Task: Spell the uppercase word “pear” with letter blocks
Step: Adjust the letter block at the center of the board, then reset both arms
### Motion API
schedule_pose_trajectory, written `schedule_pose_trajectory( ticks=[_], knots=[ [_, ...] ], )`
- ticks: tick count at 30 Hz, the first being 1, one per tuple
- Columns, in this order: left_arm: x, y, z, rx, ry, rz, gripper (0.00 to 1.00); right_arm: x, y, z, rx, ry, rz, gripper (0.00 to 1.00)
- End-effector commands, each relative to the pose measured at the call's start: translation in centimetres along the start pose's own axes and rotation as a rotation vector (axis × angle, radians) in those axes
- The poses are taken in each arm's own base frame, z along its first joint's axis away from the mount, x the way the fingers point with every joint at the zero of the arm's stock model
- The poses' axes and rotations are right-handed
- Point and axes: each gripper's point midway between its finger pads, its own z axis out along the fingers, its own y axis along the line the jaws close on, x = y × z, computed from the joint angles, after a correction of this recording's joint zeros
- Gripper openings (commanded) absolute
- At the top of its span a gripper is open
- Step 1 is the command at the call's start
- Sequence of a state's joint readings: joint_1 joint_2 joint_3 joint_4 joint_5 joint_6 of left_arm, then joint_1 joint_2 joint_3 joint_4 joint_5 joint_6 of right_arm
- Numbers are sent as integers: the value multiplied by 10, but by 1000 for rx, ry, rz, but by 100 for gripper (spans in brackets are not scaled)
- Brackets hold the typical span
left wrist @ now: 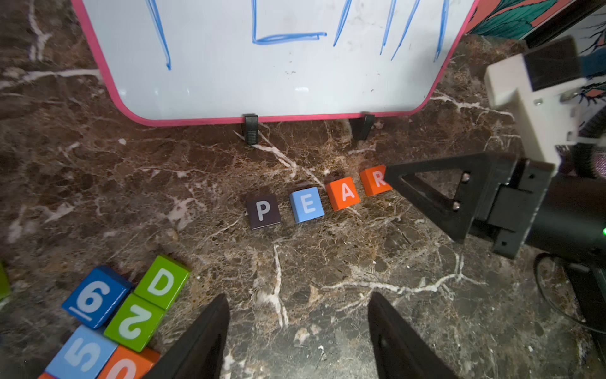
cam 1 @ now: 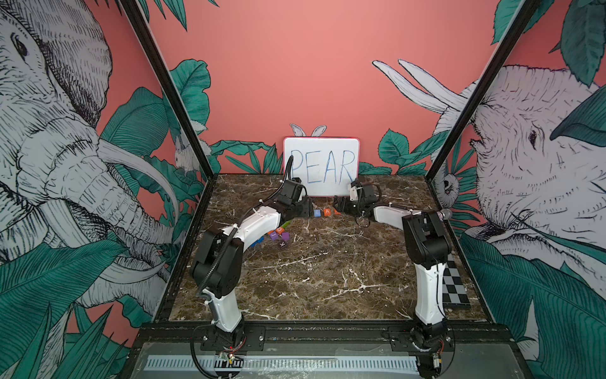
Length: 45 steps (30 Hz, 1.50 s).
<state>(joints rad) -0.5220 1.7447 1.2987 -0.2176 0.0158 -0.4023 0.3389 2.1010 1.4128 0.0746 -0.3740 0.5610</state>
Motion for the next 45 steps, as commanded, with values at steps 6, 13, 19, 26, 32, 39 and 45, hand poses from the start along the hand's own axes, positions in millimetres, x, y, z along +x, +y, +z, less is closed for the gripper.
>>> schedule_pose_trajectory(
  ticks=[6,13,19,26,32,39,45],
  knots=[
    [-9,12,-74,-47,-131,38,89,-14,9,-65,89,-108,-134,70],
    [-3,44,-119,-204,-202,75,99,4,-10,-111,235,-129,-241,71],
    [8,69,-137,-314,-233,113,99,16,-33,-150,384,-172,-355,73],
    [26,101,-126,-401,-179,117,99,25,-54,-183,505,-326,-512,77],
    [41,139,-116,-478,-169,100,99,20,-68,-193,621,-354,-626,81],
    [57,168,-101,-526,-77,175,97,45,-94,-181,688,-304,-717,85],
    [61,190,-83,-541,-42,173,95,42,-108,-184,762,-403,-784,98]
  ],
)
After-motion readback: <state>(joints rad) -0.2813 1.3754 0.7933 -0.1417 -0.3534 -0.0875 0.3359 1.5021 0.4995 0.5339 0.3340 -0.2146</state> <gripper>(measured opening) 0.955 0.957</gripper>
